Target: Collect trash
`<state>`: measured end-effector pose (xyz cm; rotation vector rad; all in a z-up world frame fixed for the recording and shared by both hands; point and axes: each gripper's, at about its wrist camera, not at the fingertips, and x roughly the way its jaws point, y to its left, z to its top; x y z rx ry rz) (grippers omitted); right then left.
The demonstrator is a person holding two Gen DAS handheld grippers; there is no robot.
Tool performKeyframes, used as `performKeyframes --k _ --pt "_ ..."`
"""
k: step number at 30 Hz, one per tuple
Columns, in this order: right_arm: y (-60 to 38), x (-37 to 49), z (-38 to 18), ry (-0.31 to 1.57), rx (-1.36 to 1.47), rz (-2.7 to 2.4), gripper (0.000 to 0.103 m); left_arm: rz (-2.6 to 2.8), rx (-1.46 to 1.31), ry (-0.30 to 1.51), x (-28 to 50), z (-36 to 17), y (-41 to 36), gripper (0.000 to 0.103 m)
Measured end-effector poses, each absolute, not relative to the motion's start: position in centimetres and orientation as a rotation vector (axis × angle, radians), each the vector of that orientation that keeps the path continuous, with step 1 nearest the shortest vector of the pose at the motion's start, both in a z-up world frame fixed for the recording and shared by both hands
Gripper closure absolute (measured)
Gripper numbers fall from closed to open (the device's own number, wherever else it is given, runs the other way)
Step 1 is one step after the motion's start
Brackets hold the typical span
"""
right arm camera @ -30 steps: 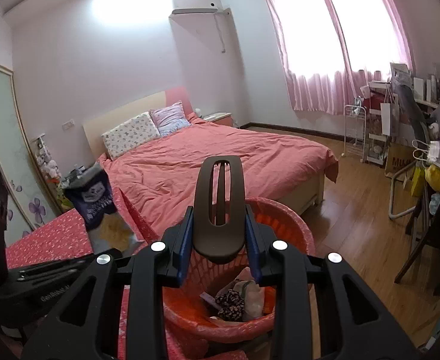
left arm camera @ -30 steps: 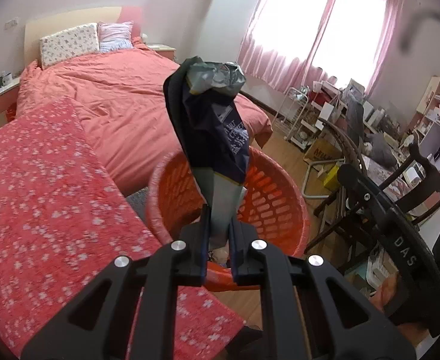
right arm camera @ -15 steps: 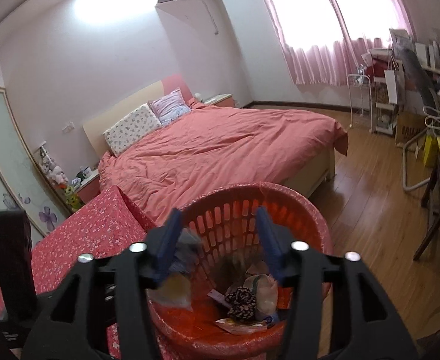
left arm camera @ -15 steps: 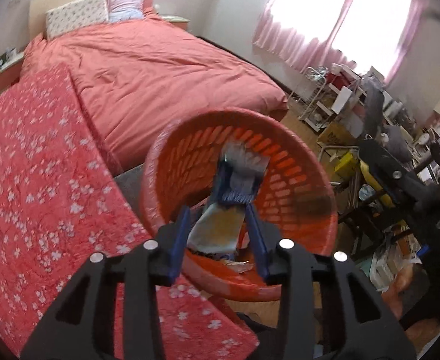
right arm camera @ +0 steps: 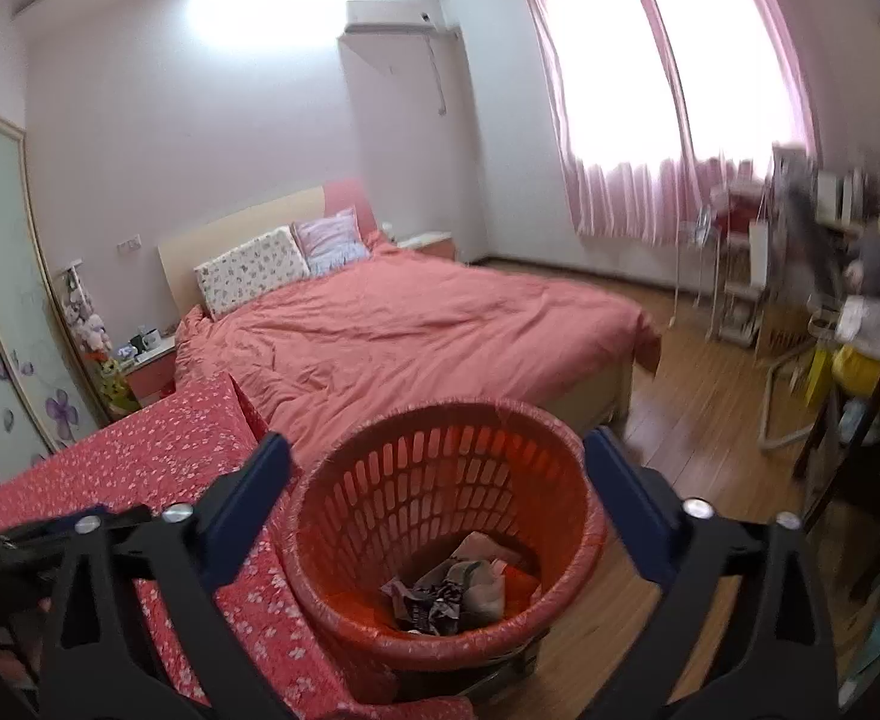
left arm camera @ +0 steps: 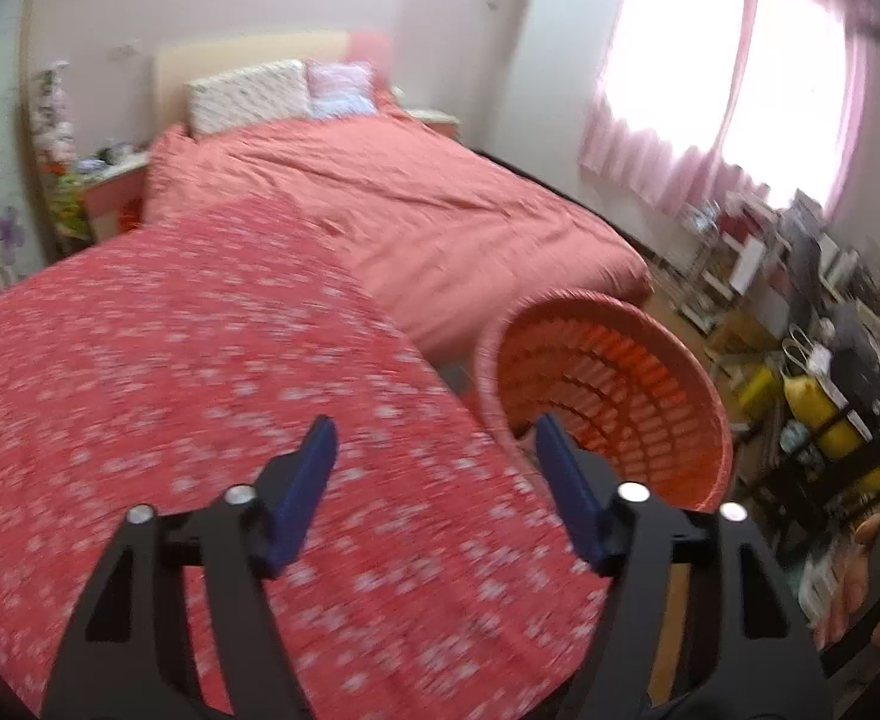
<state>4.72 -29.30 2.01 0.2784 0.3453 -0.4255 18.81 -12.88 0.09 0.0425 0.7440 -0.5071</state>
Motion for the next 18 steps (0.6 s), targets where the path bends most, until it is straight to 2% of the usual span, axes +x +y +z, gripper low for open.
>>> performKeyframes --k 1,3,6,18 --pt "-28.9 4.5 2.2 0.339 0.263 -0.434 0.002 -0.489 0.037 0.727 18.1 0.5 -11.9 0.026" --pt "-27.3 3.4 2.9 0.316 0.211 -0.472 0.002 -0.426 0.030 0.681 16.5 1.4 -9.5 0.012" --pt "-25.4 1.9 3.6 0.272 0.146 -0.526 0.002 -0.345 0.023 0.626 14.1 2.3 -6.4 0.005" --pt "-21.7 -2.0 3.2 0.274 0.117 -0.526 0.002 -0.124 -0.028 0.535 6.1 3.4 1.2 0.004"
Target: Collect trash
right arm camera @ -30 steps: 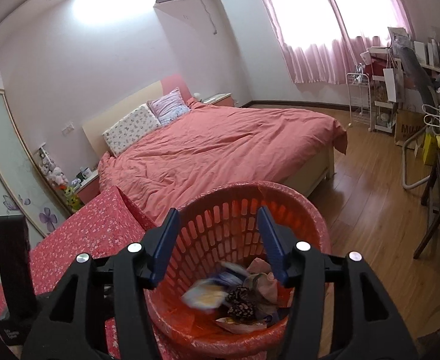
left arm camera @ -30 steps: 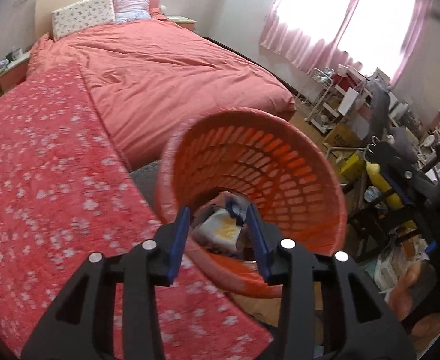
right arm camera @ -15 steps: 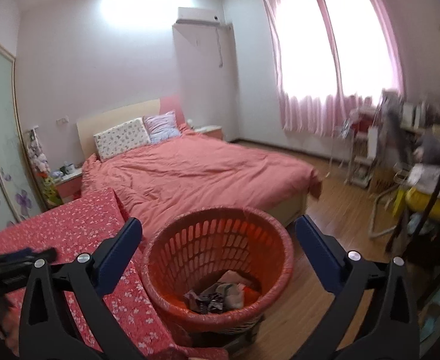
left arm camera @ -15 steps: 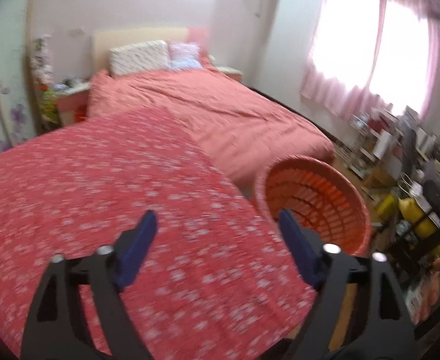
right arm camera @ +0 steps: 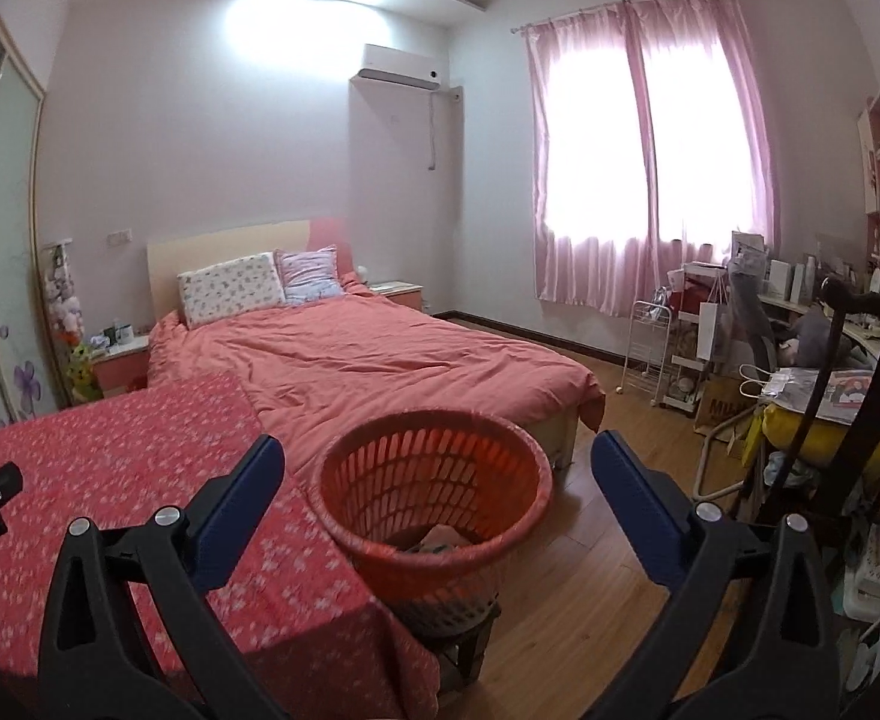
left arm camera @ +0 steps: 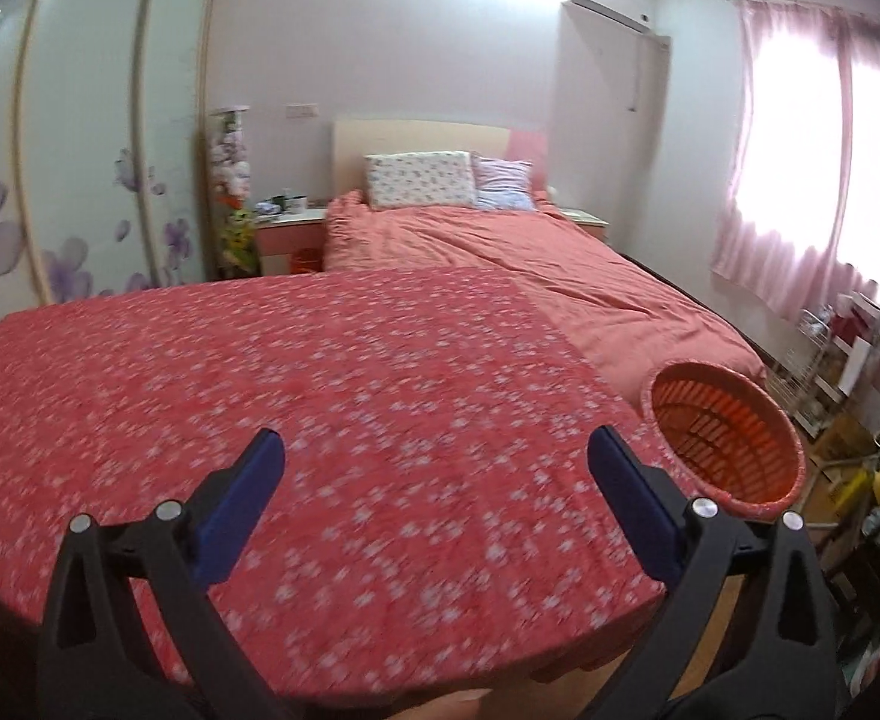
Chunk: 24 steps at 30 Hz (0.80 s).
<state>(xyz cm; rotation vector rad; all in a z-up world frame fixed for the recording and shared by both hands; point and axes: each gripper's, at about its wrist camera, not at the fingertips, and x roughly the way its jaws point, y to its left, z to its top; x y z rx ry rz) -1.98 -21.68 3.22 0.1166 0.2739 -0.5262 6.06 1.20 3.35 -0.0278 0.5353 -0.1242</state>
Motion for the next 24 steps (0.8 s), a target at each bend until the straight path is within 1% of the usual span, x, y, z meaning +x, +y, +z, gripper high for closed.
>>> performKeyframes --k 7,14,24 --pt "-18.9 -3.3 2.0 0.266 0.012 -0.536 0.002 -0.070 -0.032 0.526 2.3 2.3 2.2 0.004" --pt "-18.4 -3.9 1.0 0.329 0.071 -0.521 0.002 -0.038 -0.010 0.510 -0.5 1.3 2.5 0.004" --pt "-17.1 -3.9 -0.1 0.401 0.047 -0.480 0.002 -0.010 -0.046 0.542 -1.7 0.2 3.2 0.004"
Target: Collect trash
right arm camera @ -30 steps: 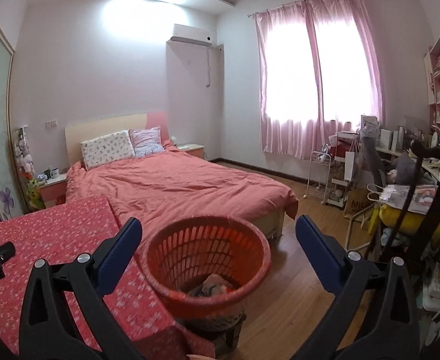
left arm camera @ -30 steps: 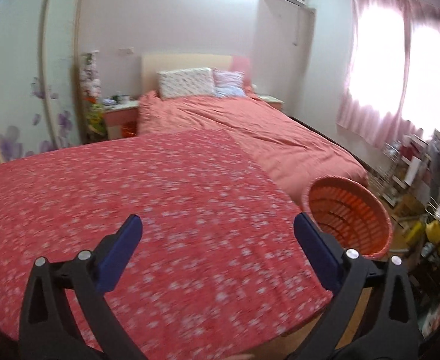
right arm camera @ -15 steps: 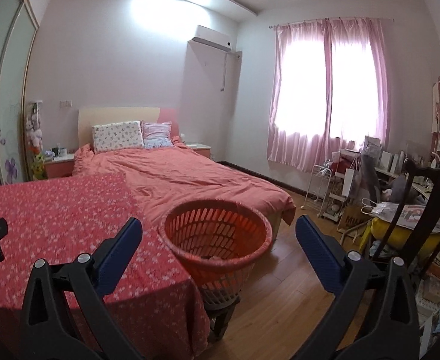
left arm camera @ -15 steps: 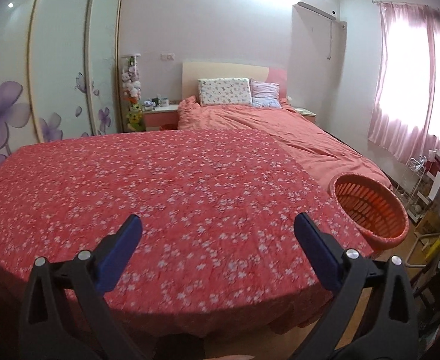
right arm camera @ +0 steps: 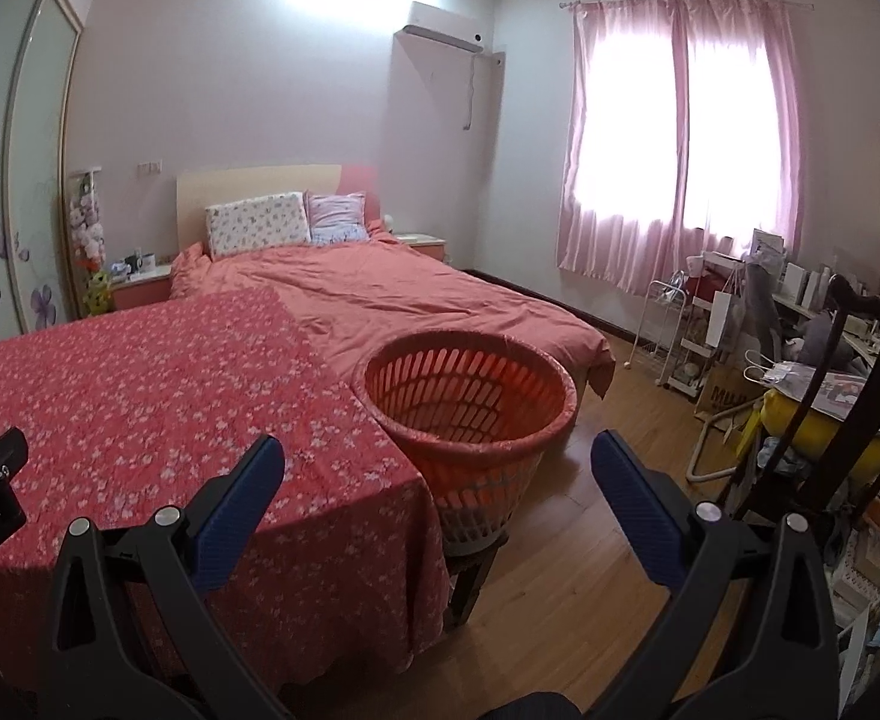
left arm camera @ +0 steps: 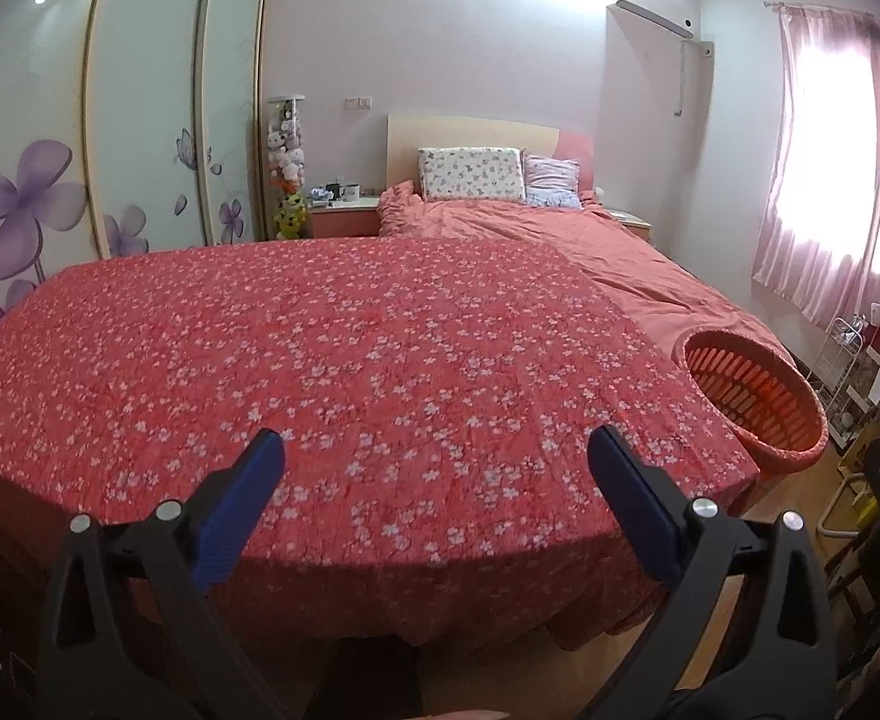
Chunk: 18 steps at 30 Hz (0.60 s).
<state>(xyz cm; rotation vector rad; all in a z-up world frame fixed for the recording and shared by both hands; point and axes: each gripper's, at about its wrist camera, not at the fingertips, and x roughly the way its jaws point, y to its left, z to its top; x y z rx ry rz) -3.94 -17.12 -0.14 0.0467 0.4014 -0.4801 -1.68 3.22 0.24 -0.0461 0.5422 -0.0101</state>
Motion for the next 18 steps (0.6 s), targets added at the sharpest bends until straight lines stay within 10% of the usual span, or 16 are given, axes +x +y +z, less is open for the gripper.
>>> performKeyframes --k 18 --pt "-17.4 -3.3 -1.5 0.503 0.096 -0.466 0.002 -0.013 -0.052 0.594 -1.5 -0.9 2.7 0.004"
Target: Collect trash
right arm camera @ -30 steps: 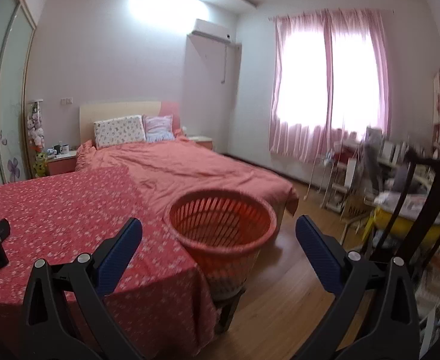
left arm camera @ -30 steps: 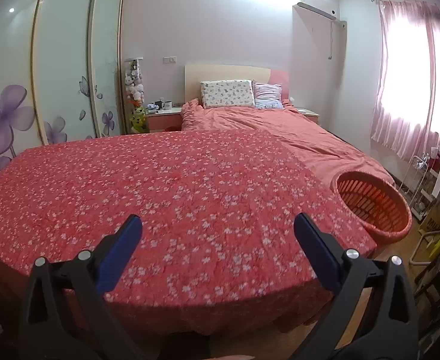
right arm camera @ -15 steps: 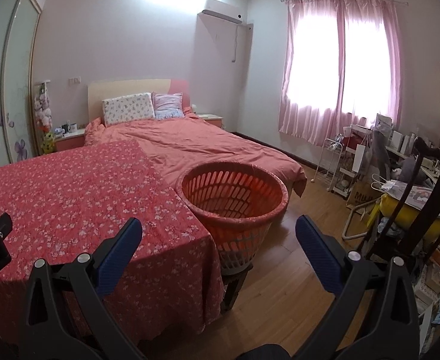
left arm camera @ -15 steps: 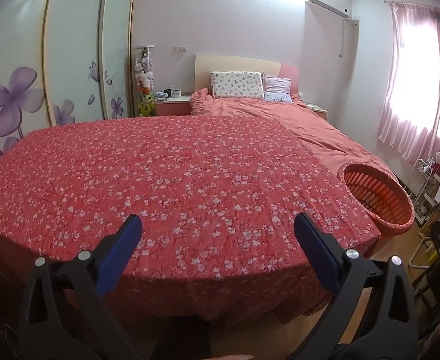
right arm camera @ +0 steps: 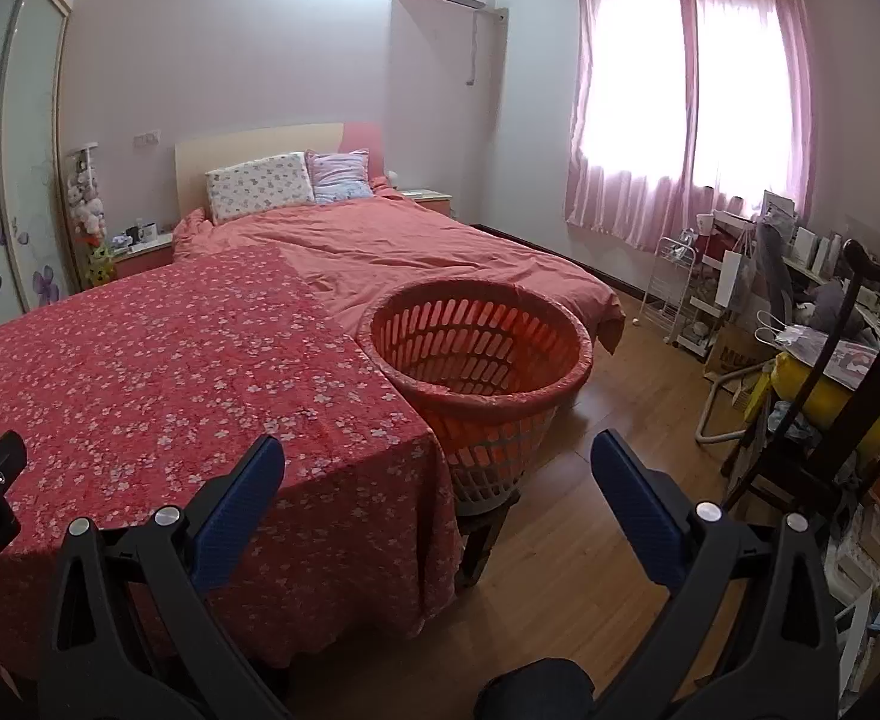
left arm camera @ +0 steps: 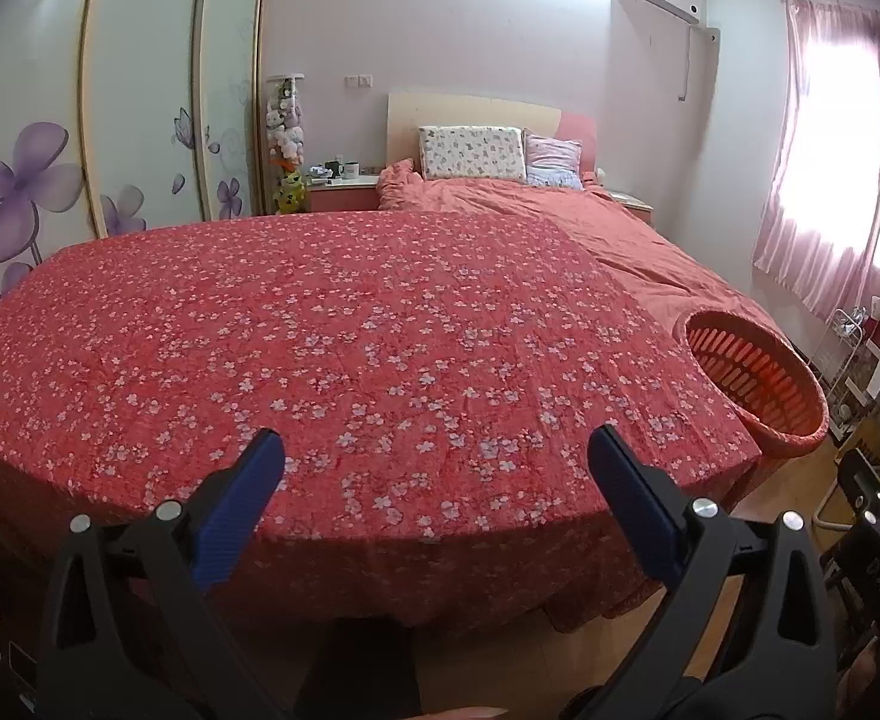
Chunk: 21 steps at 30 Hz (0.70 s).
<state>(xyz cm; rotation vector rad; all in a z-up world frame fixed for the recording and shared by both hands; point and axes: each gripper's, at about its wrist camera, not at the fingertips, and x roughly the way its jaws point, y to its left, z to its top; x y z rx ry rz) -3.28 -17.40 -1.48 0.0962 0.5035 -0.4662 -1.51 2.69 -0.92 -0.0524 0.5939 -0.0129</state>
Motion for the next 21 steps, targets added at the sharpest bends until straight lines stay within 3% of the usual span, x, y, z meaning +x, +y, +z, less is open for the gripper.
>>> performKeyframes --k 21 --pt "-18.7 -3.3 -1.6 0.499 0.100 -0.486 0.002 -0.002 -0.022 0.573 -2.1 -0.5 1.2 0.004"
